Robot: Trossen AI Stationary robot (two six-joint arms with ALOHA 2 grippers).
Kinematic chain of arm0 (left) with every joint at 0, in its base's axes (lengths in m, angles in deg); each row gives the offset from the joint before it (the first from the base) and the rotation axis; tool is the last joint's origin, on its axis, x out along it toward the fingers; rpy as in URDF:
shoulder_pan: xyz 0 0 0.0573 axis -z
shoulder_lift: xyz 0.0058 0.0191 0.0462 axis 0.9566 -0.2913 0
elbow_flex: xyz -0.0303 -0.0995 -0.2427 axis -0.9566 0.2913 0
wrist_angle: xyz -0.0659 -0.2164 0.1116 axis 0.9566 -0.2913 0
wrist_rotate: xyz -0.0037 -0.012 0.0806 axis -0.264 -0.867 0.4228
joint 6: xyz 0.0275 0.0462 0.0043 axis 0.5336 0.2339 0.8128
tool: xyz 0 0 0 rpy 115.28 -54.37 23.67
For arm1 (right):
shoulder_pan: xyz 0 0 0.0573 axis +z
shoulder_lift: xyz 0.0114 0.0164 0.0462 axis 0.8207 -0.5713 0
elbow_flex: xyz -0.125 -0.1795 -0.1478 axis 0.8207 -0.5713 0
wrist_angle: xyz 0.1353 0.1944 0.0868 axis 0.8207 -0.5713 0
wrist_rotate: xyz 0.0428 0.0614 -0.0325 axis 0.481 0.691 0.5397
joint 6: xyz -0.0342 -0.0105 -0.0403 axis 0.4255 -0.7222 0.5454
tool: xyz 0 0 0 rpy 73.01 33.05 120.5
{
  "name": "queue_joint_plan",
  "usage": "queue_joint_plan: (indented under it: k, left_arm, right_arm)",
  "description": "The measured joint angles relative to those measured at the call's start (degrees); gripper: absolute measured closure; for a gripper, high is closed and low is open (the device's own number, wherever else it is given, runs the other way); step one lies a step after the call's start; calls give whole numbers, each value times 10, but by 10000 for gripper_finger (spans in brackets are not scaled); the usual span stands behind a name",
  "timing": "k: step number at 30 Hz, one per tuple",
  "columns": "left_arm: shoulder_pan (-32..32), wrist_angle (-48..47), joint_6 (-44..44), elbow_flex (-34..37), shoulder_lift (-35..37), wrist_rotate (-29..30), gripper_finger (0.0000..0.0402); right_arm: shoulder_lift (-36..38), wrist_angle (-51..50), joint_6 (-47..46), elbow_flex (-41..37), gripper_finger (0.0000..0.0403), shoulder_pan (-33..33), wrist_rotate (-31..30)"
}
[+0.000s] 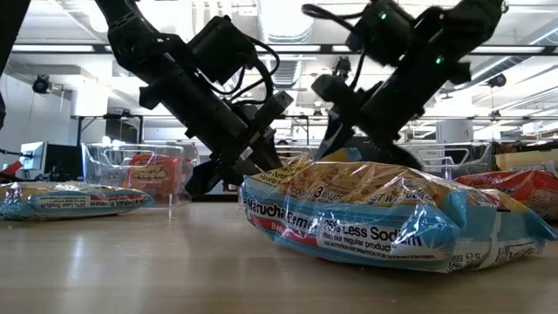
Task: Sort Maruchan noodles
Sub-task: Put the blue noodle pack into the right transparent bin
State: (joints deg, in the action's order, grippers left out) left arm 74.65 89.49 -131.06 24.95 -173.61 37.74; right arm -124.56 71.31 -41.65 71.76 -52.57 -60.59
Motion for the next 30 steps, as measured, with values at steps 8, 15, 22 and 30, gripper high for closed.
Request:
queue_joint_plan:
  k: [8,15,22,30]
  left_arm:
    - [1,0,0,0,0,-1,327]
    - [2,1,0,0,0,-5,327]
    - [3,25,23,3,13,-71,327]
    - [5,-27,54,3,90,-79,327]
  right_arm:
    - [-23,32,8,0,194,-1,24]
    - [-19,33,16,0,237,-1,19]
    - [-8,28,30,0,275,-1,37]
    - [33,-45,47,0,277,-1,94]
